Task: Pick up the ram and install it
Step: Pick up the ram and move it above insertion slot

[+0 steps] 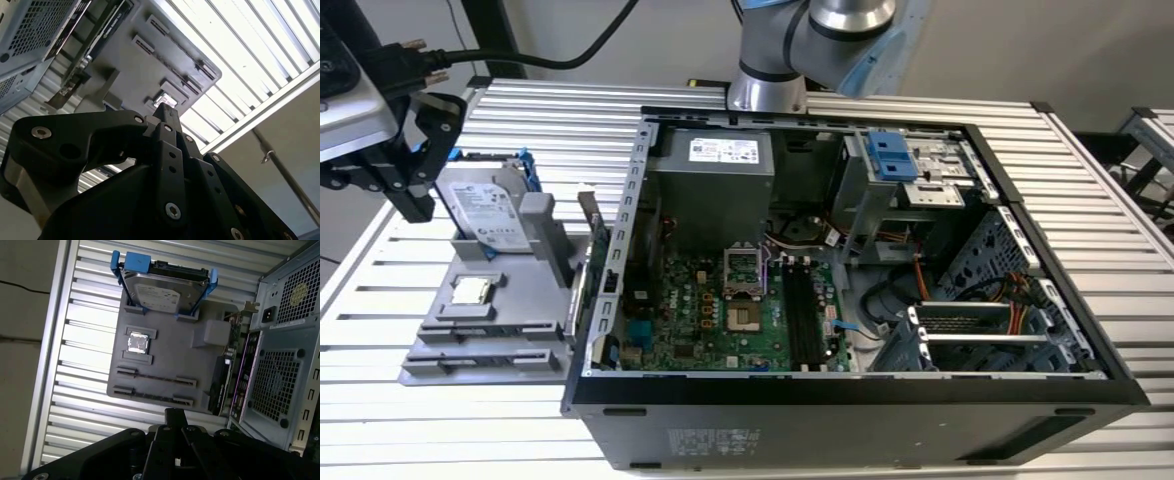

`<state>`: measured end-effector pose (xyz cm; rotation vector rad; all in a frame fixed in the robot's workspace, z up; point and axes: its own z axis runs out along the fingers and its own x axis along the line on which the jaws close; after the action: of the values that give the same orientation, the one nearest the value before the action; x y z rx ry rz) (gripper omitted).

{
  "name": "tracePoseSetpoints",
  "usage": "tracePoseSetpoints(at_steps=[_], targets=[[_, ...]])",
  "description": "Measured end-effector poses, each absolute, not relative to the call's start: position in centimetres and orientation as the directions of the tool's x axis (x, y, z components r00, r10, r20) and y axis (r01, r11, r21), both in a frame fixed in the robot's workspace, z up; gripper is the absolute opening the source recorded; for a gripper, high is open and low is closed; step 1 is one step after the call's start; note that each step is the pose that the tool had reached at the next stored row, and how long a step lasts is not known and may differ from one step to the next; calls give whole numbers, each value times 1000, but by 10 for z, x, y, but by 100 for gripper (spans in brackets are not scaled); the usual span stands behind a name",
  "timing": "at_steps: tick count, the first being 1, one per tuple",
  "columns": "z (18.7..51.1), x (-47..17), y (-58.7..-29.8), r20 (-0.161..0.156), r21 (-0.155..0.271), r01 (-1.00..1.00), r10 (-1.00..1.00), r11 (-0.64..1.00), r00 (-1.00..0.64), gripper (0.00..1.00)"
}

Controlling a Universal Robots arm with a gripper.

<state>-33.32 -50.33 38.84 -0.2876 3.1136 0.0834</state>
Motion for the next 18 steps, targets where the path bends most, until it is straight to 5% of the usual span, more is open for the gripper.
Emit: tracePoseSetpoints(at_steps=[18], targets=[[388,-333,-503,-18,52,-207,-207,977,-978,0]])
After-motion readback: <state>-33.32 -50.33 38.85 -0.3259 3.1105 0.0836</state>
